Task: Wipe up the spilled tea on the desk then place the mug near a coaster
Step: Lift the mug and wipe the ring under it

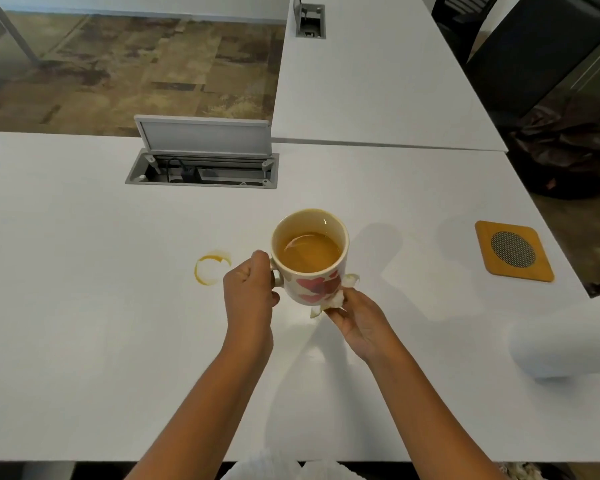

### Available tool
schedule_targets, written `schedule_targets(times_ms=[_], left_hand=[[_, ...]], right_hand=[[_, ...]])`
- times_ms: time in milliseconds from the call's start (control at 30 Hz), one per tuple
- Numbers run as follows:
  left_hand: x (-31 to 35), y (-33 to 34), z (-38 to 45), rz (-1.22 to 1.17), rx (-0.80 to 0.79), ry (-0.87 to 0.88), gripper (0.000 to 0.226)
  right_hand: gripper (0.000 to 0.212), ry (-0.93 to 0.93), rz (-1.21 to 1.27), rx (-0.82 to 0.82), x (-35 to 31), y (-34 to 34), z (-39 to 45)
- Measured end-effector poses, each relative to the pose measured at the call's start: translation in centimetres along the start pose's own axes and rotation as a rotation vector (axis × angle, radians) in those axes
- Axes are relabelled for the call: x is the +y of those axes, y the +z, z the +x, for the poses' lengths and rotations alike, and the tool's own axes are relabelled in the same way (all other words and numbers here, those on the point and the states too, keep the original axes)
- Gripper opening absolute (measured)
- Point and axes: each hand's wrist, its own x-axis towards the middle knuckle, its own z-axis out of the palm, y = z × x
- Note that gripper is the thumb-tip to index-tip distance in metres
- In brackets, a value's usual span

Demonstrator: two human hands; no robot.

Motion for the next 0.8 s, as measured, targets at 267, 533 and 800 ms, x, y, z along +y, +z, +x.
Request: schedule_targets(times_ms=[267,533,800], left_hand=[[0.5,-0.5,0.6,-0.013,-0.003,0.006,0.028],[0.1,-0.1,0.1,0.003,-0.022,-0.025,0.022],[-0.3,0.4,0.1,0.031,-0.080,-0.013,0.031]], right_hand=[[0.031,-0.274,-0.371,0.180,0.0,-0.4,-0.8],[0.018,-0.349,-0.519,0.158,0.3,0.3,-1.1],[0.027,-0.170,-0.081,-0.314,-0.4,1.6,-0.8]])
